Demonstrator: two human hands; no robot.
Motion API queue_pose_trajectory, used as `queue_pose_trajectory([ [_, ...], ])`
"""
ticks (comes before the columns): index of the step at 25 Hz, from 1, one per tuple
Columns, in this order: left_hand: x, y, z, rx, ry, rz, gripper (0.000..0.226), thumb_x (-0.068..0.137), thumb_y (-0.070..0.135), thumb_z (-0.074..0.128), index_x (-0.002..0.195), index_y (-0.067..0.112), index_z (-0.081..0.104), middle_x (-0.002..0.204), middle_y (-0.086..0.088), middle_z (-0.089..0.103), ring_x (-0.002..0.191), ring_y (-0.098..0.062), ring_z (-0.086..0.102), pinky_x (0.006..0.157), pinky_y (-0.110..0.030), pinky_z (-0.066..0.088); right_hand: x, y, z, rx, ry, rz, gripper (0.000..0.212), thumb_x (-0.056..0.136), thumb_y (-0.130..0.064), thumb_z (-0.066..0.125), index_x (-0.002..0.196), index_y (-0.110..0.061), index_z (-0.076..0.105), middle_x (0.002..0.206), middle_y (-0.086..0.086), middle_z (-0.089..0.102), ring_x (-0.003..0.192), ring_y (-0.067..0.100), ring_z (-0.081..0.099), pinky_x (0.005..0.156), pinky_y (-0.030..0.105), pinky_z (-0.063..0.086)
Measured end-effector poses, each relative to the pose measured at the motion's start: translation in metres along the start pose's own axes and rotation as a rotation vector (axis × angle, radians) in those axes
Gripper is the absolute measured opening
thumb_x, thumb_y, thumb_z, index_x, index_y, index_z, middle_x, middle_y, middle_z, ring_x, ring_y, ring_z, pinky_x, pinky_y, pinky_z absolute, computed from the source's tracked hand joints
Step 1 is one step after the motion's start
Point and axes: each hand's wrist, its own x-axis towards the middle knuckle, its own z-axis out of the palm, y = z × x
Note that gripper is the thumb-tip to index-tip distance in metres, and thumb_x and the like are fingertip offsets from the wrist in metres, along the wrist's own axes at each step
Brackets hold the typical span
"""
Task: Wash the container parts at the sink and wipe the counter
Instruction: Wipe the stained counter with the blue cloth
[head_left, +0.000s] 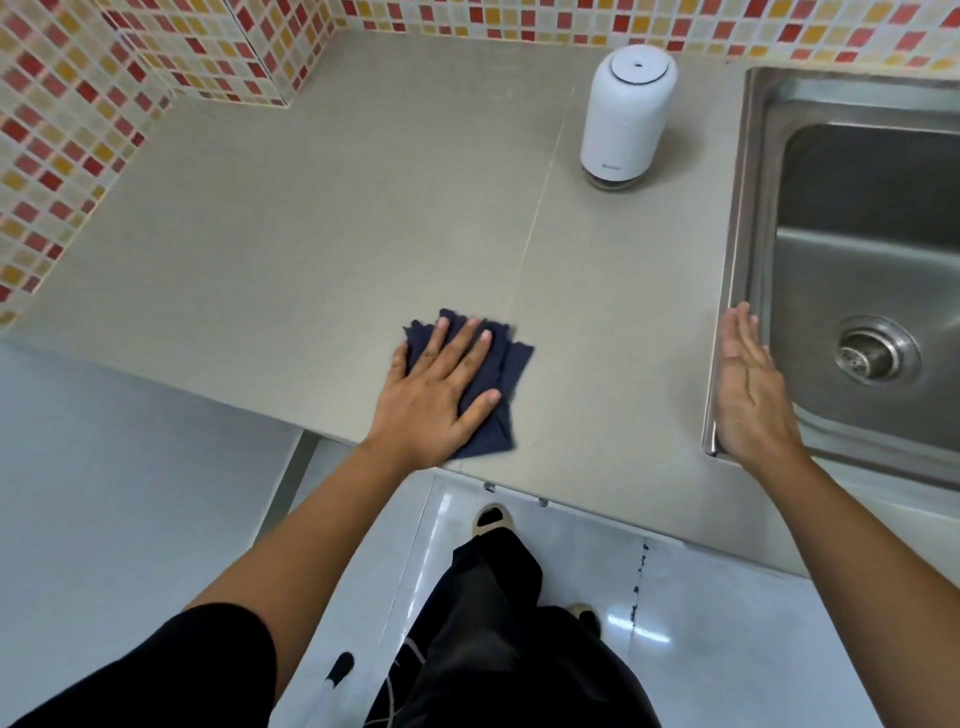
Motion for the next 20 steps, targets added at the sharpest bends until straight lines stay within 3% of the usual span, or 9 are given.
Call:
queue_pose_trajectory([
  [5,-0.001,-0.059,-0.001,-0.076,0.042,-0.326,0.074,0.088,0.060,0.011,0.151,0.020,0.010,0.160,-0.001,0.008,0.147,-0.023,0.002,0.117,-0.047,0.009,0.001,0.004,0.002,-0.002,0.005,-0.006,0.051,0.099,-0.032,0.014,0.147,-0.013,0.012,0.156,0.001,0.010,0.136,-0.002,0.004,0.117,0.027,0.002],
  [8,-0.010,-0.051,0.003,-0.141,0.116,-0.561,0.064,0.097,0.047,0.023,0.150,0.012,0.015,0.159,-0.009,0.010,0.146,-0.030,0.004,0.117,-0.049,0.011,0.004,0.007,0.005,-0.064,-0.014,-0.035,0.061,0.091,-0.035,0.008,0.147,-0.012,0.012,0.157,0.003,0.007,0.142,0.006,0.001,0.117,0.027,0.000],
  [10,-0.022,-0.024,0.006,-0.170,0.125,-0.622,0.062,0.098,0.044,0.023,0.150,0.010,0.016,0.159,-0.011,0.010,0.146,-0.031,0.004,0.117,-0.049,0.010,0.006,0.009,0.005,-0.092,-0.010,-0.034,0.063,0.089,-0.034,0.007,0.147,-0.011,0.011,0.157,0.003,0.005,0.143,0.009,0.000,0.116,0.026,-0.002],
  [13,-0.036,0.033,0.012,-0.148,0.133,-0.485,0.064,0.094,0.044,0.016,0.149,0.012,0.019,0.158,-0.007,0.015,0.146,-0.030,0.007,0.116,-0.046,0.011,0.007,0.006,0.007,-0.081,-0.014,-0.029,0.064,0.089,-0.034,0.008,0.147,-0.008,0.013,0.157,0.005,0.004,0.143,0.011,-0.001,0.114,0.024,-0.004],
  [17,-0.028,0.106,0.023,-0.131,0.190,-0.236,0.055,0.094,0.038,0.029,0.138,0.011,0.045,0.147,-0.006,0.043,0.137,-0.031,0.036,0.108,-0.047,0.032,0.009,0.006,0.007,-0.075,-0.001,-0.021,0.063,0.089,-0.033,0.010,0.147,-0.008,0.015,0.157,0.007,0.005,0.144,0.013,0.000,0.115,0.025,-0.002],
  [20,-0.032,0.145,0.029,-0.175,0.142,-0.094,0.053,0.098,0.038,0.021,0.138,0.014,0.047,0.146,-0.003,0.043,0.137,-0.029,0.037,0.108,-0.043,0.035,0.010,0.005,0.007,-0.082,-0.007,-0.025,0.059,0.093,-0.032,0.010,0.147,-0.008,0.011,0.157,0.006,0.004,0.144,0.013,0.000,0.116,0.026,-0.002],
])
